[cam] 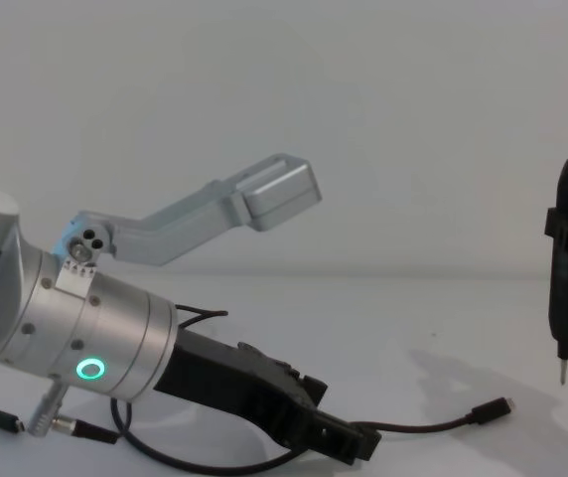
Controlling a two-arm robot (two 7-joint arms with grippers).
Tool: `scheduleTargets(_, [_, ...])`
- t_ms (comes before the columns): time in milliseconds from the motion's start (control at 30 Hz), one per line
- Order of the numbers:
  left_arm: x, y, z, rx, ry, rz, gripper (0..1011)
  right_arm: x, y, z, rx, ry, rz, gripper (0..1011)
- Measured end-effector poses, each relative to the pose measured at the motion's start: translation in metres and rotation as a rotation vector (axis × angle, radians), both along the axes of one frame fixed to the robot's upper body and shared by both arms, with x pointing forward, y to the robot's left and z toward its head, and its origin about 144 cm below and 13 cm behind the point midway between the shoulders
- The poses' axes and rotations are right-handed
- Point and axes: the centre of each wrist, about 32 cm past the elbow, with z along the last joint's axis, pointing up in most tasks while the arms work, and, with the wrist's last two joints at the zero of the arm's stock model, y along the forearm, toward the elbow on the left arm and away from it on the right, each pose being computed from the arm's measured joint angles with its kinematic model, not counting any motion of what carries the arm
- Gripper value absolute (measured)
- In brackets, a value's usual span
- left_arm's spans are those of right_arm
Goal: Pick up the data cable with the one hand.
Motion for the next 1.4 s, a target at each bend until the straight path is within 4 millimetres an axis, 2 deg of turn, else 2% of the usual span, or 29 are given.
scheduleTargets(67, [0.0, -0.0002, -0.0002, 0.001, 0.001, 0.0, 816, 0.0, 0.0, 0.0, 0.0, 0.0, 0.0, 275])
scheduleTargets(167, [0.0, -0.0008, -0.0005, 0.002, 0.002, 0.001, 698, 0.0, 0.0, 0.0, 0.0, 0.0, 0.0, 275])
scheduleTargets(200, [0.0, -0.0008, -0.0005, 0.002, 0.002, 0.001, 698, 0.0, 0.0, 0.0, 0.0, 0.0, 0.0, 274])
scheduleTargets(333, [0.0001, -0.0012, -0.0007, 0.003, 0.004, 0.001, 542, 0.0, 0.0, 0.0, 0.0, 0.0, 0.0, 275])
scheduleTargets(433, [0.0001, -0.0013, -0.0007, 0.004, 0.004, 0.001, 484, 0.0, 0.0, 0.0, 0.0, 0.0, 0.0, 275])
scheduleTargets(533, [0.0002, -0.0014, -0.0008, 0.004, 0.004, 0.002, 358, 0.0, 0.0, 0.0, 0.0, 0.0, 0.0, 274])
scheduleTargets(600, [0.0002, -0.0015, -0.0008, 0.005, 0.004, 0.002, 319, 0.0, 0.0, 0.0, 0.0, 0.0, 0.0, 274])
scheduleTargets(633, [0.0002, -0.0015, -0.0009, 0.005, 0.005, 0.002, 260, 0.0, 0.0, 0.0, 0.0, 0.0, 0.0, 274])
scheduleTargets(700, [0.0002, -0.0016, -0.001, 0.005, 0.005, 0.002, 230, 0.0, 0.0, 0.0, 0.0, 0.0, 0.0, 275])
scheduleTargets(733, [0.0002, -0.0016, -0.0011, 0.005, 0.005, 0.002, 167, 0.0, 0.0, 0.0, 0.0, 0.0, 0.0, 274])
scheduleTargets(833, [0.0002, -0.0017, -0.0012, 0.005, 0.006, 0.002, 110, 0.0, 0.0, 0.0, 0.0, 0.0, 0.0, 275])
scheduleTargets(867, [0.0001, -0.0018, -0.0012, 0.005, 0.006, 0.002, 61, 0.0, 0.0, 0.0, 0.0, 0.0, 0.0, 275])
scheduleTargets(1400, [-0.0004, -0.0019, -0.0013, 0.007, -0.004, 0.0, 48, -0.0001, -0.0001, 0.0006, 0.0, -0.003, 0.0, 275])
